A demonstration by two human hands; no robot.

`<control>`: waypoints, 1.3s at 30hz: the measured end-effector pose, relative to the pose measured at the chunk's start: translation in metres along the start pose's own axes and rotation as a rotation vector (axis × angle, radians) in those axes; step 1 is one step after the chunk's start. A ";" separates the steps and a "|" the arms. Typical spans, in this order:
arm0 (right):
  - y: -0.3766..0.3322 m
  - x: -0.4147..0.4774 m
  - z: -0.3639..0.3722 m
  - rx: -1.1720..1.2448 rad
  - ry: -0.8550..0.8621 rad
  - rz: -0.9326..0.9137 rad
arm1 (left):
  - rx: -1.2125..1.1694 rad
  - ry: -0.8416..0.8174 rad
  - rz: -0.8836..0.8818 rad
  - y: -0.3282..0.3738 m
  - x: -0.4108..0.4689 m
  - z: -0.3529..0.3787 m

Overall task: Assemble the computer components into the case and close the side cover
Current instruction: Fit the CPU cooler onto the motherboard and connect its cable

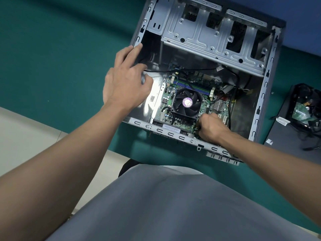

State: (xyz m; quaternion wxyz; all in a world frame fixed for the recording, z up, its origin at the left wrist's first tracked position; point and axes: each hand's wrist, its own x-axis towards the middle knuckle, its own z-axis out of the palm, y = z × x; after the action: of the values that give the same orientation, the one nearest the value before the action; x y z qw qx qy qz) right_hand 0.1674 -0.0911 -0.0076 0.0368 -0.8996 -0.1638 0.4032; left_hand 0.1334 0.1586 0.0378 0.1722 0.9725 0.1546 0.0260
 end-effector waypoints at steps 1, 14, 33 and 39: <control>0.000 0.000 0.000 0.001 0.002 0.005 | 0.000 0.000 0.000 0.000 0.000 0.000; 0.003 0.006 0.004 -0.016 0.007 0.023 | 0.003 0.000 -0.004 0.000 0.000 0.000; -0.002 0.003 -0.001 -0.061 -0.021 0.019 | 0.002 -0.003 -0.008 0.001 0.000 -0.001; -0.001 0.003 0.001 -0.020 -0.008 0.031 | 0.019 -0.014 -0.004 0.000 0.000 -0.001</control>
State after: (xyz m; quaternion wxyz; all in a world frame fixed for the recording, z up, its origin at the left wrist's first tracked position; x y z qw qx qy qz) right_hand 0.1681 -0.0896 -0.0103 0.0208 -0.9007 -0.1538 0.4057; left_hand 0.1337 0.1591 0.0385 0.1643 0.9739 0.1554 0.0174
